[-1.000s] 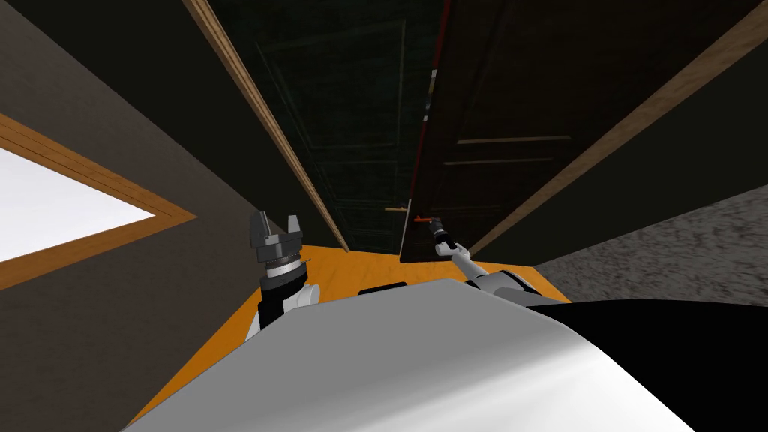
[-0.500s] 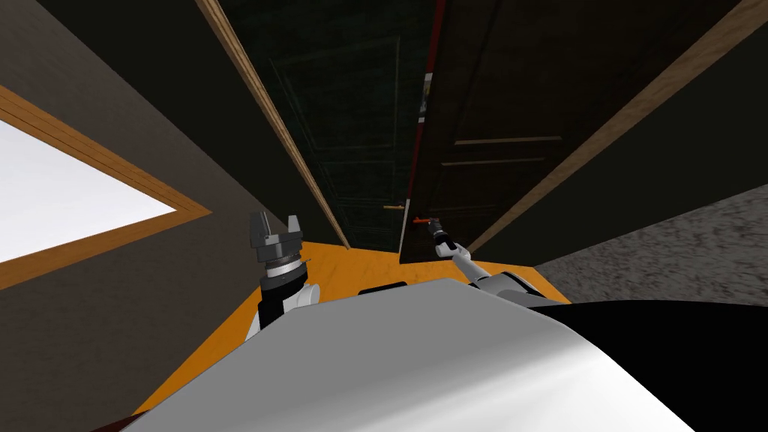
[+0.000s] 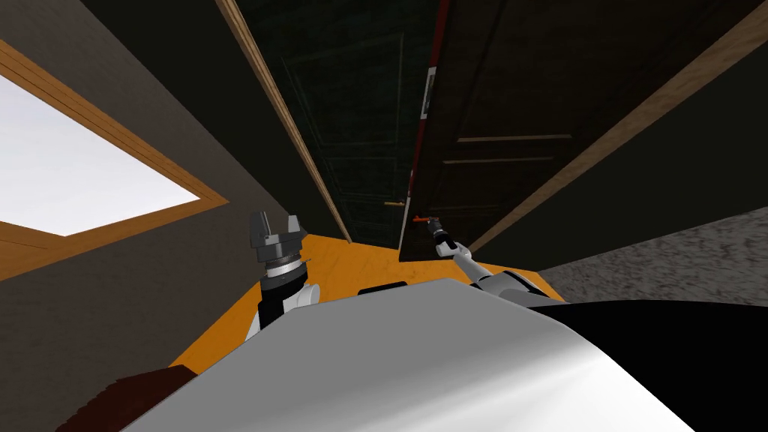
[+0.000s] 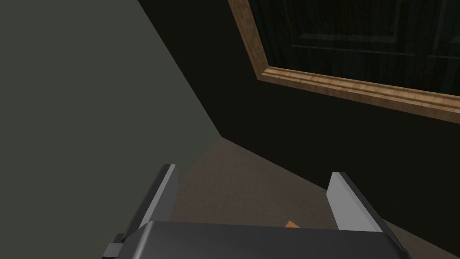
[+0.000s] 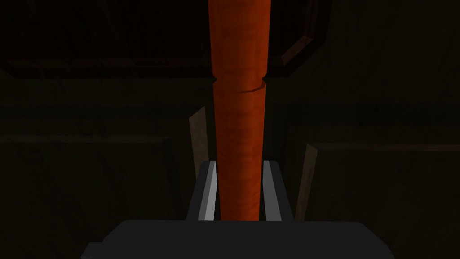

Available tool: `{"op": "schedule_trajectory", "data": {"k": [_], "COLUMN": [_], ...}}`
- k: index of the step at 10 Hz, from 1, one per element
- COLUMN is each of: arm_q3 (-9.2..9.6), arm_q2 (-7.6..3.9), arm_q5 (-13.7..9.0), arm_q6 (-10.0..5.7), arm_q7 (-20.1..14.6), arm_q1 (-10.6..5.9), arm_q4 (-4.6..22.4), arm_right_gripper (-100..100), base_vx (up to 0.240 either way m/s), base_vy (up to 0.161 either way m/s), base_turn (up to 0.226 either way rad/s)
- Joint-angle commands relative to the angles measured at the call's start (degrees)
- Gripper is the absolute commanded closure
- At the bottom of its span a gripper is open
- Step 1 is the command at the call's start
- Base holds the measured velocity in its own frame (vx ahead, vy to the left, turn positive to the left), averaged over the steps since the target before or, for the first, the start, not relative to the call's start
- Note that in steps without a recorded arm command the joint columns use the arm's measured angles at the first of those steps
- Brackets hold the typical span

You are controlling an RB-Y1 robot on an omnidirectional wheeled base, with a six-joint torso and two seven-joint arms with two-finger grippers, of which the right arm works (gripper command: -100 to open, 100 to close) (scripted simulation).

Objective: Pull the door open

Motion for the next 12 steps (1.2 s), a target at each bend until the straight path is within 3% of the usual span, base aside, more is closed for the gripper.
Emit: {"op": "schedule_trajectory", "data": {"k": [1,6,7,8,12], "arm_q3": [1.48,5.28,4.40,6.38,9.35], "arm_q2": [-0.18,-2.12,-2.58,-3.95,-6.22], "arm_q5": [0.13,0.22,0.04,0.00,-0.11], "arm_q6": [-0.47,-2.07,-1.65,-2.87,-4.91], "arm_q7": [-0.81,-3.62,-3.33,-4.72,-6.80], "arm_q1": [0.67,2.28,2.35,3.67,5.47], "arm_q4": [-0.84,-2.85,-2.48,-3.74,-6.00], "arm_right_gripper": [100,100,100,100,100], "base_vx": [-0.196,-0.214,-0.092,-0.136,-0.194], "base_vy": [-0.057,-0.083,-0.045,-0.064,-0.100], "base_turn": [0.110,0.107,0.002,0.115,0.093]}}
